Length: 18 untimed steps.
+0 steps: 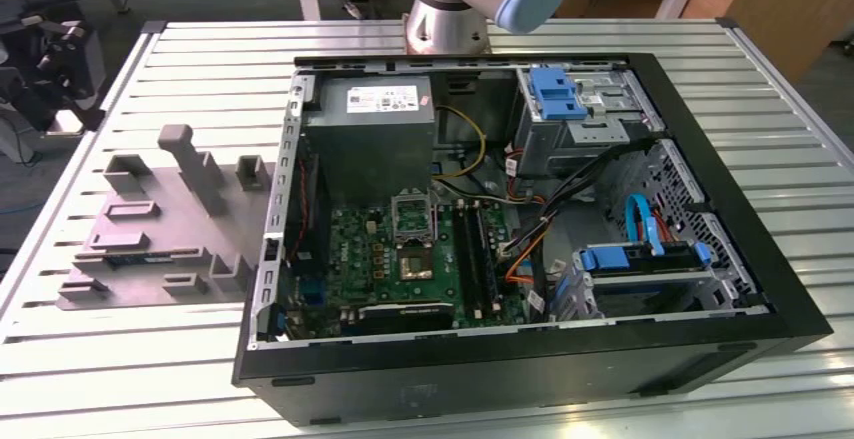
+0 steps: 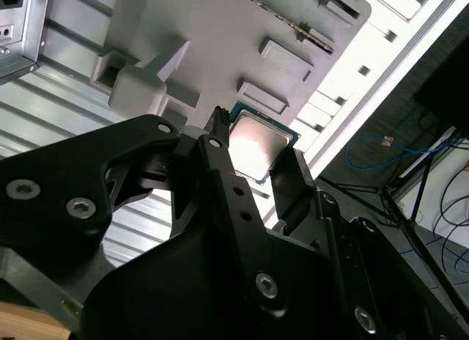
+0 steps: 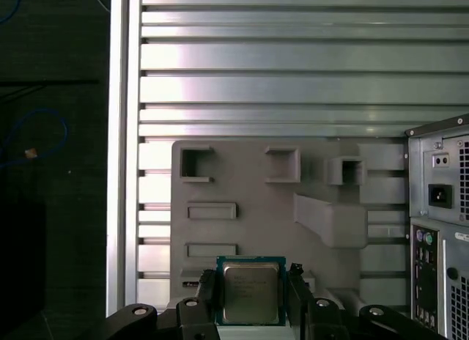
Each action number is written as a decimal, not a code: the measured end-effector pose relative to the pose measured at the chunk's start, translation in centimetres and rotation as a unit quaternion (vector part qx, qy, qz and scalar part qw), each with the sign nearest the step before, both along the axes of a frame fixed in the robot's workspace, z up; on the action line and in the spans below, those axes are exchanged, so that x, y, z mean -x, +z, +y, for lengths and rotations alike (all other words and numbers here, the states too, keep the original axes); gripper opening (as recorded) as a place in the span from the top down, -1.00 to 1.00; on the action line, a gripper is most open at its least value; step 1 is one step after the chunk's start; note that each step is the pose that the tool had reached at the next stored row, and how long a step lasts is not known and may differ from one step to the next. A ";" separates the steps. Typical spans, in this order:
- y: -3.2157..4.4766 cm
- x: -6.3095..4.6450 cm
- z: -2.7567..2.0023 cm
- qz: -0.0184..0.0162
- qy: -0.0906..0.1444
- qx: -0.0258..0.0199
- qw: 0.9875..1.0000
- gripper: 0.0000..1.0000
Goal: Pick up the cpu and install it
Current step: 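Pick up the cpu and move it towards the insertion slot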
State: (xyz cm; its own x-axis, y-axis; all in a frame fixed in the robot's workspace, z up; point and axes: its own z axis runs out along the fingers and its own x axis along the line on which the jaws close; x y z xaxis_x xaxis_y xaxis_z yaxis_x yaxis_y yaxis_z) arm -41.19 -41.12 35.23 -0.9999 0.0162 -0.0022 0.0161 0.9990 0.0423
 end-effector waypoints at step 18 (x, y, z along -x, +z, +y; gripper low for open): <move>0.00 -0.7 0.00 0.000 0.000 0.000 1.000 0.05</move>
State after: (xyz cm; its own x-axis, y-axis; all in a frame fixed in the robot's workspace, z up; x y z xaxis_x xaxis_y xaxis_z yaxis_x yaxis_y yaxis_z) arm -40.53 -41.12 35.23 -0.9999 0.0162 -0.0022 0.0161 0.9990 0.0423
